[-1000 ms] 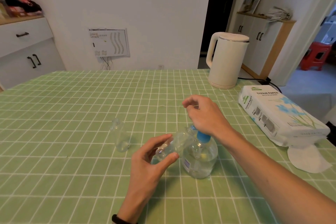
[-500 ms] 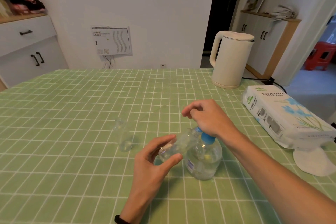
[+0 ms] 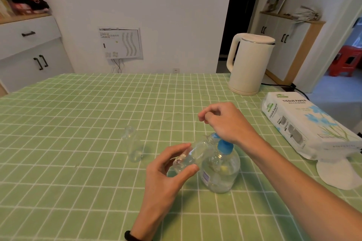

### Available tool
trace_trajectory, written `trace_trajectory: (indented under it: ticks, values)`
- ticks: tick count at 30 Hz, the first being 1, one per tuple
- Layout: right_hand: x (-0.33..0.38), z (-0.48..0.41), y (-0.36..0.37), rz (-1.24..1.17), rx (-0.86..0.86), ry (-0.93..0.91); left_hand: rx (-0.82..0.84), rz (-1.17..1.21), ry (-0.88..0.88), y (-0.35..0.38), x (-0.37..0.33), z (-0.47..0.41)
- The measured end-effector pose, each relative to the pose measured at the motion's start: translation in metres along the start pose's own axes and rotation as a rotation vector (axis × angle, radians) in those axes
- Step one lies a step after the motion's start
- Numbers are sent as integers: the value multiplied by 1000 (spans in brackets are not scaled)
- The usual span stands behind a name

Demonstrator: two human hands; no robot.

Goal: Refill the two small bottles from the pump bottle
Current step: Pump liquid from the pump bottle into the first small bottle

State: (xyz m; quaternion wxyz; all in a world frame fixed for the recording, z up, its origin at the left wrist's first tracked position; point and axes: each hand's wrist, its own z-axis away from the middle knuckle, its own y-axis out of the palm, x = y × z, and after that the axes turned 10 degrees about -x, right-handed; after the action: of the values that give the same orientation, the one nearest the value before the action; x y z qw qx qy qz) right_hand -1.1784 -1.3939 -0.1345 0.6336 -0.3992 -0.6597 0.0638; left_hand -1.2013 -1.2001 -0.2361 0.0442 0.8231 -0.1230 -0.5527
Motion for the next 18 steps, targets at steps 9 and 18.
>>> trace_trajectory:
  ticks: [9,18]
  values:
    - [-8,2,5,34,0,35,-8,-56,10,-3,2,0]
    - [3,0,-1,62,-31,-20,-8,-30,6,0,0,0]
